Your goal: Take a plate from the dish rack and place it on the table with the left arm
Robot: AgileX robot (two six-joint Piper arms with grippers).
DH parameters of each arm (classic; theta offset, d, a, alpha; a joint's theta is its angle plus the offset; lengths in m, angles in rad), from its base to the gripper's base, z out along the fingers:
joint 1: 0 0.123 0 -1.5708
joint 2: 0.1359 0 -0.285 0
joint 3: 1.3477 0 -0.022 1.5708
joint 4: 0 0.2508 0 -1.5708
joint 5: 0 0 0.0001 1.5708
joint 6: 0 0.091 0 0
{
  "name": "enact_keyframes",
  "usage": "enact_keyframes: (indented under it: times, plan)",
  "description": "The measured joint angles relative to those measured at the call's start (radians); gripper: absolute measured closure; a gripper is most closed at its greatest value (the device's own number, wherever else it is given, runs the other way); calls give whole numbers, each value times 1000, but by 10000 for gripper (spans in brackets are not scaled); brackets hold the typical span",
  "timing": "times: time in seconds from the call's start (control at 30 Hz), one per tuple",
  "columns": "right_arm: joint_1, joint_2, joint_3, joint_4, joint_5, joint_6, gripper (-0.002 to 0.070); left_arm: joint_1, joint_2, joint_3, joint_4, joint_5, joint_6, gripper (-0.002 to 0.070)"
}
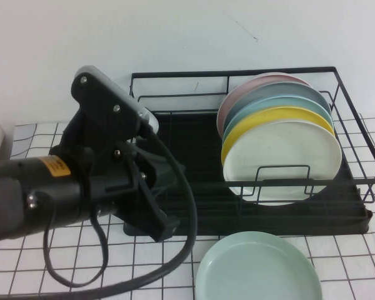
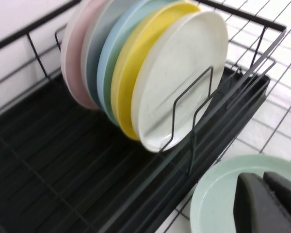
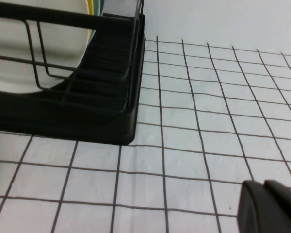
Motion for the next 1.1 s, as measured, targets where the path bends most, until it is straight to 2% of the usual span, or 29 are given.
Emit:
enact_keyframes:
  times: [0.43, 0.7, 0.9, 1.1]
  plan:
    - [0, 0, 0, 0, 0, 0, 680, 0, -100, 80, 3, 38, 0, 676]
    - [0, 0, 0, 0, 0, 0, 680, 26, -377, 204, 25, 44, 49, 676]
    - [0, 0, 0, 0, 0, 0, 680, 147, -715, 372, 26, -29, 109, 676]
    - [0, 0, 0, 0, 0, 0, 680, 357, -979, 591, -59, -120, 121, 676]
